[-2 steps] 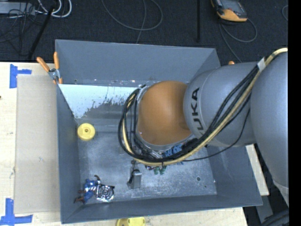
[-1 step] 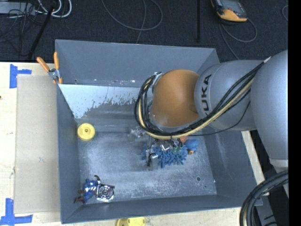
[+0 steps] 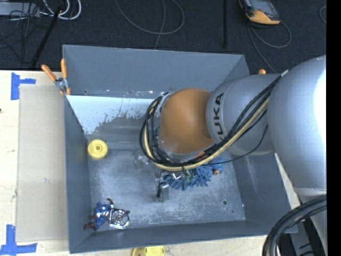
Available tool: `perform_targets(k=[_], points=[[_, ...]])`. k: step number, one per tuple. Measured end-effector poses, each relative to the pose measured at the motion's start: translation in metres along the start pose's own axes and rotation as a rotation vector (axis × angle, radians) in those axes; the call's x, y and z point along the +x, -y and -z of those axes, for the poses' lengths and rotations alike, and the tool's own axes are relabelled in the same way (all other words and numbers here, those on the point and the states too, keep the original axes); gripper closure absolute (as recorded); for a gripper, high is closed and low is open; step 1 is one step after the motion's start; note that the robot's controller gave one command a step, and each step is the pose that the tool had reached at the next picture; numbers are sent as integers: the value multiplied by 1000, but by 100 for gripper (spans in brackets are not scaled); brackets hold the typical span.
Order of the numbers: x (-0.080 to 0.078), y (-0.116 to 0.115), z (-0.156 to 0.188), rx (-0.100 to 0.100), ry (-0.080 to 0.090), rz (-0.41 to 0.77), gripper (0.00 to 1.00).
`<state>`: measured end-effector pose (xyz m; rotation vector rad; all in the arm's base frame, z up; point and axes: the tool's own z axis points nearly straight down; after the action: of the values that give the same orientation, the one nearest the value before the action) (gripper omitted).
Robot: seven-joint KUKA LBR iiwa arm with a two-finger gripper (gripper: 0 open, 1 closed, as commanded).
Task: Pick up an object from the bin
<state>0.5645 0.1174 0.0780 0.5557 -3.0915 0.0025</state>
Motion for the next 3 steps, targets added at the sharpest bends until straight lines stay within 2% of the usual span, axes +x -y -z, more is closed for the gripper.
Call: perform_targets(k=[1,2,3], points=[[-7,38,12,-3,3,70,0],[-2,100,-8,-2,2,97,100],[-2,100,-8,-2,2,97,100]])
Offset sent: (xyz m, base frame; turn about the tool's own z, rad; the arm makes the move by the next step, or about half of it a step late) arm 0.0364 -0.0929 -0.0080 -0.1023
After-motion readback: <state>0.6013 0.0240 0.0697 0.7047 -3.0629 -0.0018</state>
